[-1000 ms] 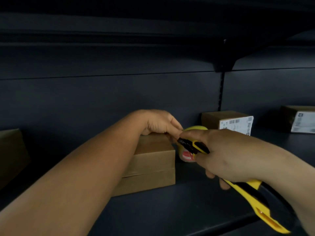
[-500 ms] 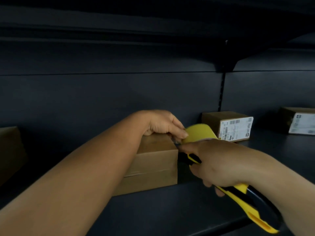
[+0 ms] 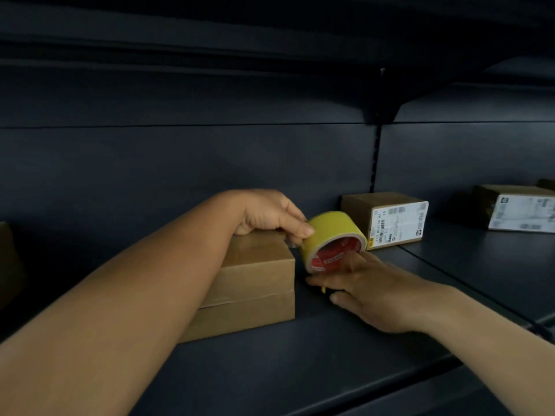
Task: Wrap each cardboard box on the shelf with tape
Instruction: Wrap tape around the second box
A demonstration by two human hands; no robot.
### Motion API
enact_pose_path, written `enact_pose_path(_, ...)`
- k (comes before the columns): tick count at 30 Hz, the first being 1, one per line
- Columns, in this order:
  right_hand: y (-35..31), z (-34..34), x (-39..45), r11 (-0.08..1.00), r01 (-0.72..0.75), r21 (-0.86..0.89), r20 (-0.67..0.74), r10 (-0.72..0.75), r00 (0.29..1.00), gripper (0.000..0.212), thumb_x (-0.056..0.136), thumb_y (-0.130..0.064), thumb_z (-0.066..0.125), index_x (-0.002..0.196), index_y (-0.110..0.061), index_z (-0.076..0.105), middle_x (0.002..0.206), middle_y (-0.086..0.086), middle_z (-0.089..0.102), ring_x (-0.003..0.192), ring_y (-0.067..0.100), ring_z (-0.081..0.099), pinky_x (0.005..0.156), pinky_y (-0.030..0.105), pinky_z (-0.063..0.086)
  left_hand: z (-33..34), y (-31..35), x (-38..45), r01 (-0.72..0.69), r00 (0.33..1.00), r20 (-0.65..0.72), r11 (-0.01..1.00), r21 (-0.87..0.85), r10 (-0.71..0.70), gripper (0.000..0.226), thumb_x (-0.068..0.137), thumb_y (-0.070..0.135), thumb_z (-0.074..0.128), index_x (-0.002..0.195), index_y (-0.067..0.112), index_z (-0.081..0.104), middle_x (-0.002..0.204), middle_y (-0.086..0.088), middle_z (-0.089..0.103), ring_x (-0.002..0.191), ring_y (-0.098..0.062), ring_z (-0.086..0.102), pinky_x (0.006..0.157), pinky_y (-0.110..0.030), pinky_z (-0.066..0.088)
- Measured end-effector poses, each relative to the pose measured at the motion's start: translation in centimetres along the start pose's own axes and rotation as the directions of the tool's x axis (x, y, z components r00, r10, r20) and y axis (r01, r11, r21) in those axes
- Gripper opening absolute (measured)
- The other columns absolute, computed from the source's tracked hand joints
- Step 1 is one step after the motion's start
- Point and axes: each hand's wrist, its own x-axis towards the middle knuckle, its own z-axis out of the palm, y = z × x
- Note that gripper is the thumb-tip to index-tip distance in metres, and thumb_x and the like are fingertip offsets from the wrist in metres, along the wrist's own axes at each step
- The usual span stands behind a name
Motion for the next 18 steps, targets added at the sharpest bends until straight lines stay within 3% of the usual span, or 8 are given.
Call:
enact_pose_path(2,0.0,-0.1,-0.3,0.999,0.002,0.052,-0.099,0.003,0.995,0.039,0.096,-0.046,0.04,0.133,-0.053,0.034,0.141,-0.006,0.034,0.131,0.015,0.032,0.108,0.033,0.031,0.0,0.0,0.0,0.007,1.0,-0.004,1.0,-0.001,-0.007,0.024,0.084,0.016,0.069,0.06,0.02,0.071,0.062,0.003,0.067,0.056,-0.004,0.06,0.062,-0.022,0.049)
enact_pose_path(3,-0.3,-0.3,-0.5,0.991,0.019,0.134,-0.221,0.011,0.975,0.029,0.093,-0.045,0.046,0.122,-0.048,0.046,0.128,-0.008,0.046,0.117,0.012,0.045,0.098,0.028,0.041,0.0,0.1,-0.1,0.01,1.0,-0.003,1.0,-0.002,-0.01,0.024,0.084,0.016,0.069,0.06,0.02,0.071,0.061,0.004,0.067,0.055,-0.003,0.06,0.061,-0.022,0.049)
enact_pose_path(5,-1.1,-0.5,-0.7,0.944,0.09,0.319,-0.499,0.087,0.862,0.015,0.085,-0.042,0.06,0.092,-0.036,0.049,0.095,-0.01,0.059,0.083,0.009,0.057,0.073,0.023,0.048,0.1,0.0,0.0,0.017,1.0,-0.014,1.0,-0.005,-0.017,0.022,0.084,0.016,0.069,0.063,0.02,0.072,0.061,0.004,0.066,0.055,-0.004,0.059,0.061,-0.022,0.048)
enact_pose_path(7,-2.2,-0.6,-0.5,0.896,0.126,0.425,-0.627,0.192,0.755,0.028,0.08,-0.04,0.068,0.089,-0.036,0.041,0.085,-0.011,0.058,0.075,0.008,0.058,0.065,0.021,0.046,0.2,0.0,0.2,0.033,0.997,-0.071,0.999,0.007,-0.033,0.012,0.084,0.02,0.07,0.073,0.017,0.073,0.061,0.006,0.066,0.056,-0.004,0.054,0.061,-0.022,0.047)
enact_pose_path(11,-3.4,-0.1,1.1,0.885,0.025,0.464,-0.555,0.268,0.787,0.056,0.081,-0.043,0.066,0.121,-0.047,0.027,0.111,-0.003,0.05,0.099,0.021,0.056,0.077,0.03,0.044,0.3,0.0,0.6,0.052,0.99,-0.133,0.998,0.034,-0.047,0.013,0.082,0.027,0.072,0.077,0.015,0.072,0.061,0.009,0.066,0.057,-0.004,0.051,0.058,-0.02,0.045)
enact_pose_path(14,-2.9,0.0,2.7,0.831,0.07,0.551,-0.572,0.316,0.757,0.045,0.083,-0.034,0.067,0.117,-0.039,0.036,0.089,-0.008,0.053,0.085,0.017,0.059,0.068,0.028,0.047,0.4,0.0,0.7,0.028,0.994,-0.103,1.0,0.011,-0.027,0.016,0.082,0.027,0.071,0.079,0.012,0.071,0.062,0.008,0.064,0.06,-0.006,0.049,0.062,-0.022,0.042)
enact_pose_path(18,-2.4,-0.3,4.0,0.783,0.174,0.597,-0.657,0.352,0.666,0.029,0.084,-0.026,0.068,0.102,-0.029,0.046,0.074,-0.013,0.051,0.066,0.001,0.052,0.047,0.01,0.039,0.4,0.0,0.8,0.001,0.995,-0.103,0.999,-0.033,-0.005,0.014,0.084,0.023,0.069,0.076,0.012,0.069,0.063,0.006,0.063,0.058,-0.006,0.05,0.061,-0.021,0.043)
